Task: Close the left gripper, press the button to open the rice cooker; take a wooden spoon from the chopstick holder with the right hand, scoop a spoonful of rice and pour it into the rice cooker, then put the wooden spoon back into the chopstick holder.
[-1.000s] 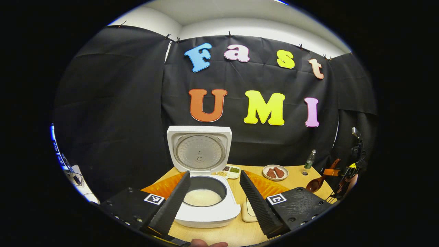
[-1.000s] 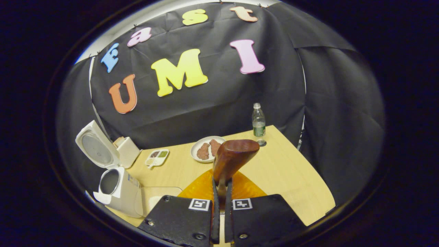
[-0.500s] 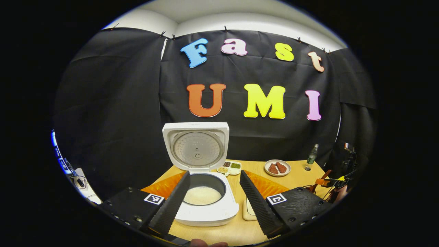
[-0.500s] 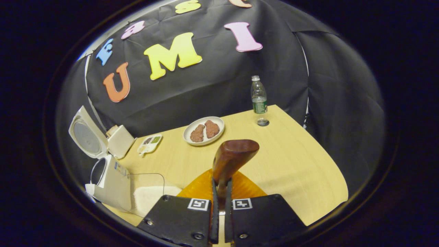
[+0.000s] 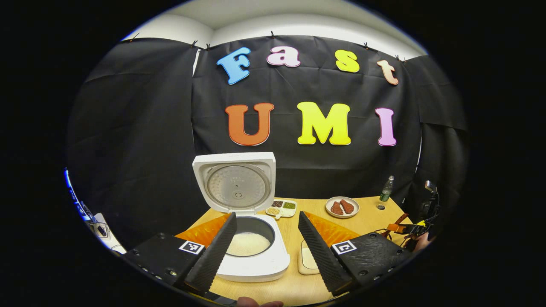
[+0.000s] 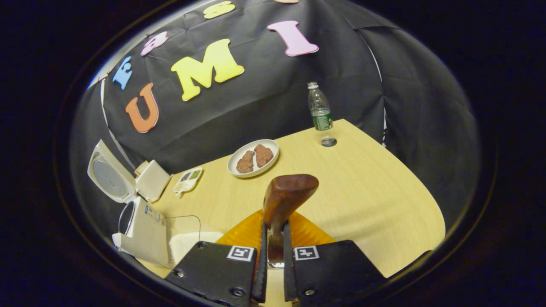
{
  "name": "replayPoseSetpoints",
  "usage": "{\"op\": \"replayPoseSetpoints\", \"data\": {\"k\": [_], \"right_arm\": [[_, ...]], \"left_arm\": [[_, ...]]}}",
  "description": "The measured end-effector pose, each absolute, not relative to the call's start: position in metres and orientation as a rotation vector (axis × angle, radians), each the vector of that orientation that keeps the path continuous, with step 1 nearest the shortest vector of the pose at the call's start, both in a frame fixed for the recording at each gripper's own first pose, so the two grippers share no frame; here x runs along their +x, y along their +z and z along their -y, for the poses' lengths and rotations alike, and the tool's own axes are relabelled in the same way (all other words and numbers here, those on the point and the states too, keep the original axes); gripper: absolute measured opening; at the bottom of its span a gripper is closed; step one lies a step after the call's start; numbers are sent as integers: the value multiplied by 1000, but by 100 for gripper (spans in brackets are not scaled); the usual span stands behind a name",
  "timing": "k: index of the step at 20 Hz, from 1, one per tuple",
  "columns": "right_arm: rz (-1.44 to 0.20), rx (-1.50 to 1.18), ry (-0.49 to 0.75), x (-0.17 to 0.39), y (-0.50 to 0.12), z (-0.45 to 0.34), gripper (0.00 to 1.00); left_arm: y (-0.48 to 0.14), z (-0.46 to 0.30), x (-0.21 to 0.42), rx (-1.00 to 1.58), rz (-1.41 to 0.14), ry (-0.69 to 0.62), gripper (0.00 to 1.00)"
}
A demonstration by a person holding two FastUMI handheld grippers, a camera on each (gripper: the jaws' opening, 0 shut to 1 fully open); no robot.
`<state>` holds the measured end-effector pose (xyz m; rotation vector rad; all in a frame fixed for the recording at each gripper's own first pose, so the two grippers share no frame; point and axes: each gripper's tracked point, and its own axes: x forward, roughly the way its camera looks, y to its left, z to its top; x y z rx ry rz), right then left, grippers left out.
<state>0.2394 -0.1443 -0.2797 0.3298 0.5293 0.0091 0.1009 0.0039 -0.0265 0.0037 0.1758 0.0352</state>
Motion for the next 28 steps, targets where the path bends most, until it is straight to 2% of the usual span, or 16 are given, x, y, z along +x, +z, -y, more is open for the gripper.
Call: {"op": "replayPoseSetpoints", "data": {"k": [1,2,3,4,5,6,13,16,21,28], "right_arm": [[-527,323,14,238,-277,144,33],[-525,317,13,237,-275,145,39],[-522,310,11,236,-272,147,55],[-520,302,4,235,-270,149,64],[-516,293,-8,234,-267,154,81],[-511,279,-30,232,-264,160,86],[-421,181,-119,209,-209,194,88],[-379,151,-121,196,-177,191,89],[-285,98,-131,174,-120,178,99],[-215,80,-144,163,-74,154,100]], "left_arm": [[-27,-3,102,4,-173,32,93],[-26,-1,102,2,-171,28,93],[-26,1,102,-3,-169,25,93],[-24,2,101,-7,-166,21,93],[-23,2,101,-10,-161,18,93],[-22,3,103,-14,-154,15,93],[-4,-8,112,-49,-102,10,93],[5,-16,120,-64,-85,10,93],[34,-48,142,-60,-31,45,93],[85,-88,194,-37,25,77,93]]}}
